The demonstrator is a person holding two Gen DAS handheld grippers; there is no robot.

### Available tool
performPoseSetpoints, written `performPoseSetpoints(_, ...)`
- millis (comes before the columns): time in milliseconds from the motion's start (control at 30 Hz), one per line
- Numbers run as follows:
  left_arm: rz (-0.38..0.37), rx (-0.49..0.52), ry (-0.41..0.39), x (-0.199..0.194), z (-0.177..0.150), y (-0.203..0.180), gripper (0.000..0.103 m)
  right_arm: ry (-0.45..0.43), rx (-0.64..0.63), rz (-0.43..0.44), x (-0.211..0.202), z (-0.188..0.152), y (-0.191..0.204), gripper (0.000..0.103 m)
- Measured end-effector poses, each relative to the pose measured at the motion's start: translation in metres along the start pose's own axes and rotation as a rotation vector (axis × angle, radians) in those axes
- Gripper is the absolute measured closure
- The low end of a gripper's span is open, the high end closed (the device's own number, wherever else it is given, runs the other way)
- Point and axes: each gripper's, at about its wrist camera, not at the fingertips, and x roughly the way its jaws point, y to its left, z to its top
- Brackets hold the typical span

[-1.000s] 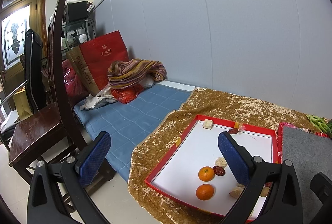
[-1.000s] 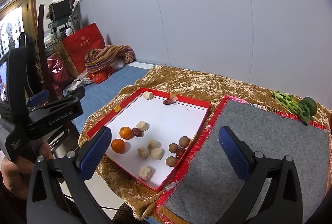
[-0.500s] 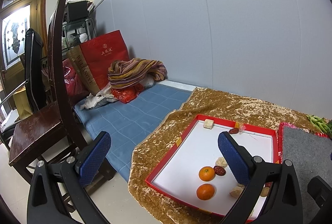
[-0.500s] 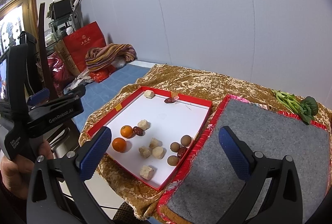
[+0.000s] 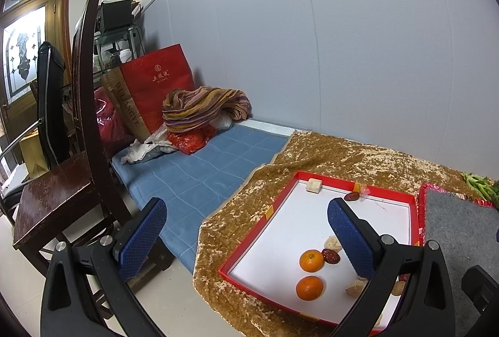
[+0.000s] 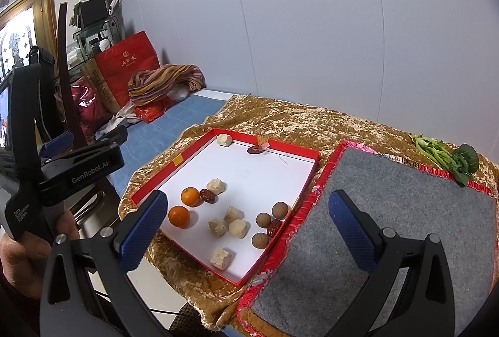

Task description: Organize fruits

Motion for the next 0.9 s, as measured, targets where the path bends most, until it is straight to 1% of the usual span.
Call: performPoseSetpoints(900, -0.002, -0.005, 0.002, 0.0002, -0.0028, -0.0005, 0.0, 0.004, 0.001, 0.001, 0.0032, -0.0024, -0.0008, 0.0)
